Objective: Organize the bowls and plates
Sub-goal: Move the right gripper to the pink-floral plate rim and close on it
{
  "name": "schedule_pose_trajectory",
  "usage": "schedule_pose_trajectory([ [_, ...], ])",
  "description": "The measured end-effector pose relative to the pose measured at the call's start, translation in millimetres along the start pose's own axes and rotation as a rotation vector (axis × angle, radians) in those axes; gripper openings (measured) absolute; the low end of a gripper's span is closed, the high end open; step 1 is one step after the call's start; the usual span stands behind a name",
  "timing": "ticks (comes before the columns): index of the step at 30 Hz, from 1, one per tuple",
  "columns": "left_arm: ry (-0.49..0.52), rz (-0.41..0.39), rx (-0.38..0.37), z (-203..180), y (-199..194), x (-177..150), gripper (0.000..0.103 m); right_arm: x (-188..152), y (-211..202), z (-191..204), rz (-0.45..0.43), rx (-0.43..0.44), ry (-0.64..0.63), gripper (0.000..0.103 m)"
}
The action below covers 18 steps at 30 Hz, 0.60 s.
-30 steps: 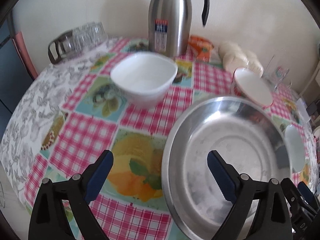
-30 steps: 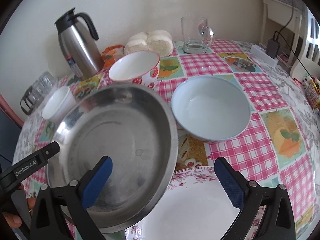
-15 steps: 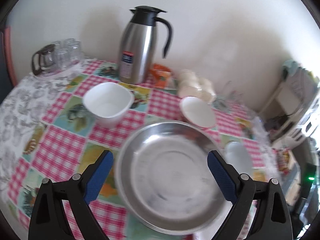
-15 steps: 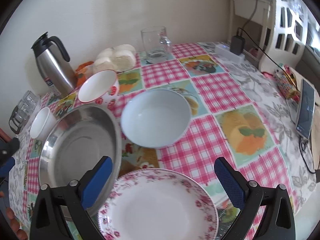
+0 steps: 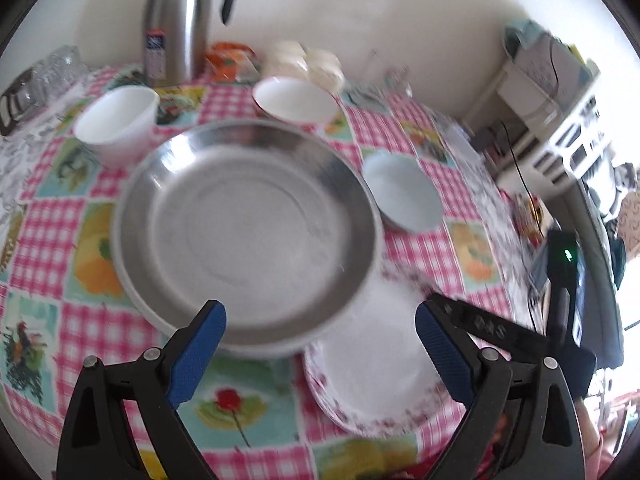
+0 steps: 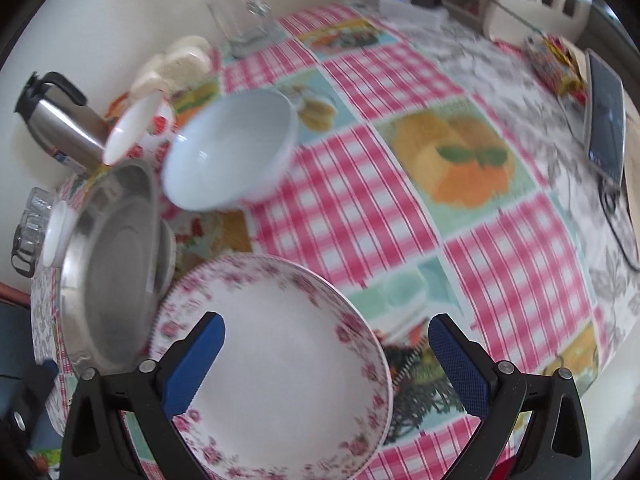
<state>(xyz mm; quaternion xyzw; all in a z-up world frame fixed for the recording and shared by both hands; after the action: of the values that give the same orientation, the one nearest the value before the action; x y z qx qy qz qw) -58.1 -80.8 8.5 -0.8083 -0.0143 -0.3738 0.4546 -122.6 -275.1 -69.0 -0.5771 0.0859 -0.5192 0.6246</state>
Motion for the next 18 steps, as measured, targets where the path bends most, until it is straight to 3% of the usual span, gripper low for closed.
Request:
schedule_pose_trajectory([
  [4, 0.025, 0.055, -0.025, -12, 6, -13, 0.097, -6, 7, -11, 0.037, -0.028, 0.037, 0.103],
  [9, 0.042, 0.125, 0.028, -15, 18, -25, 0.097, -13, 8, -16, 0.056, -0.024, 0.042, 0.103],
  [15, 0.057, 0.158, 0.072, -18, 24, -34, 0.097, -16, 15, -15, 0.082, -0.030, 0.024, 0.098],
  [18, 0.077, 0.166, 0.049, -24, 22, -38, 0.097, -17, 19, -12, 0.091, -0.022, 0.016, 0.094],
])
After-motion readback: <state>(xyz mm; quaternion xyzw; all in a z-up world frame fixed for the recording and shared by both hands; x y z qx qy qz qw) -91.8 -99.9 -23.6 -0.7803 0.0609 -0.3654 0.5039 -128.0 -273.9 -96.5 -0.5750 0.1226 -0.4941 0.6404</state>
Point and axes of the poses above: each gripper's, at about its wrist camera, not at the fingertips, and y roughly the way its jaws point, z to its left, x to its top, the point moved 1 cm from there along y, roughly the way its jaws point, and after that the axes turned 13 degrees about -z, right-handed, at the moved point
